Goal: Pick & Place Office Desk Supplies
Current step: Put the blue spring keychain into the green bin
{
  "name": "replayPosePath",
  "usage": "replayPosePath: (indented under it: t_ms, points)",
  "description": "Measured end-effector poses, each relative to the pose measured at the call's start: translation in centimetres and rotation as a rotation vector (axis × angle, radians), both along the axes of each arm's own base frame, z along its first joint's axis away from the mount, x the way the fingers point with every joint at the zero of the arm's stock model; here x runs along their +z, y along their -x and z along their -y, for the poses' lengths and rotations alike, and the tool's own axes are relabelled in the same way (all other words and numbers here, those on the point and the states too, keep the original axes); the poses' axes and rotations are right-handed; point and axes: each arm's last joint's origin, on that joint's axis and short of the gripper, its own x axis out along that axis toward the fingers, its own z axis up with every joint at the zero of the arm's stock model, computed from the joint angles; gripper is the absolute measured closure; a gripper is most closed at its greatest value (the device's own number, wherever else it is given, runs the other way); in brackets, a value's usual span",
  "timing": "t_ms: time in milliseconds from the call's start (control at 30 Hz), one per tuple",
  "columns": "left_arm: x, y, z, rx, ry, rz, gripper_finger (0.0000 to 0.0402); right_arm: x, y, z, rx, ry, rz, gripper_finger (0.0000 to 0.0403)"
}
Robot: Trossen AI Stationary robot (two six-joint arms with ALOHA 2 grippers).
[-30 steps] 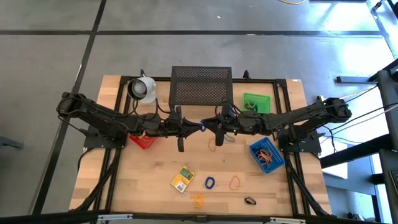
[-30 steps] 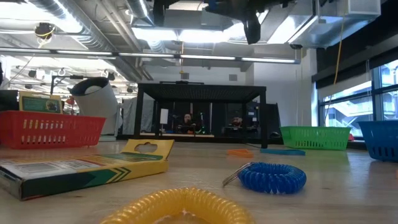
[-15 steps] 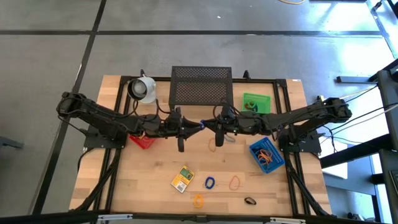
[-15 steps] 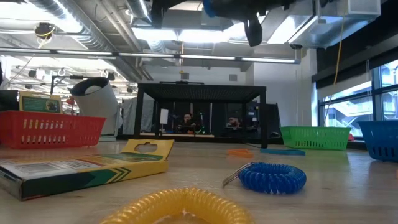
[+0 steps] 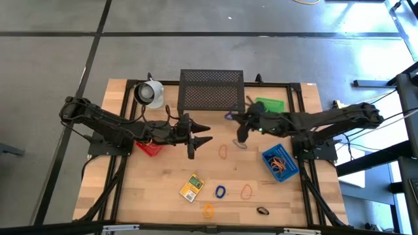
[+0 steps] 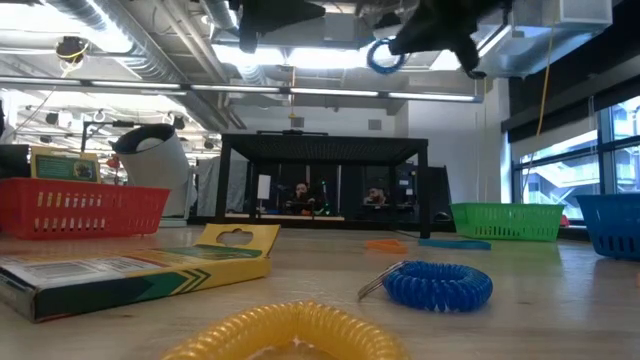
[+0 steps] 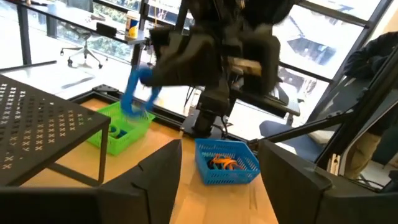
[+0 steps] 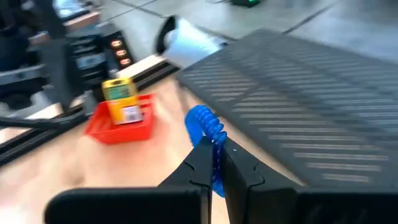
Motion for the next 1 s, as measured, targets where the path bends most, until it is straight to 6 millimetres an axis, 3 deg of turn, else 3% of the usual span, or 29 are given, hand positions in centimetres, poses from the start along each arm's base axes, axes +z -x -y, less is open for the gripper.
replayPosePath:
  t_ms: [233,500,700,1000]
  points:
    - [-0.1,0.1,-0.2,0.088,-0.007,-0.005,0.0194,1.6,4.1,2.2,-0.169,0.001,-0.036,0.0385]
    - [-0.1,0.2,-0.6,0.214,-0.041,-0.016,0.0194,-0.2,7.1,5.9,-0.432,-0.086,-0.255,0.0387]
    - [-0.1,0.2,-1.1,0.246,-0.052,-0.019,0.0194,-2.5,7.6,8.2,-0.567,-0.170,-0.467,0.0386]
    - [-0.1,0.1,-1.6,0.266,-0.047,-0.019,0.0194,-6.4,6.0,11.3,-0.606,-0.219,-0.761,0.0385]
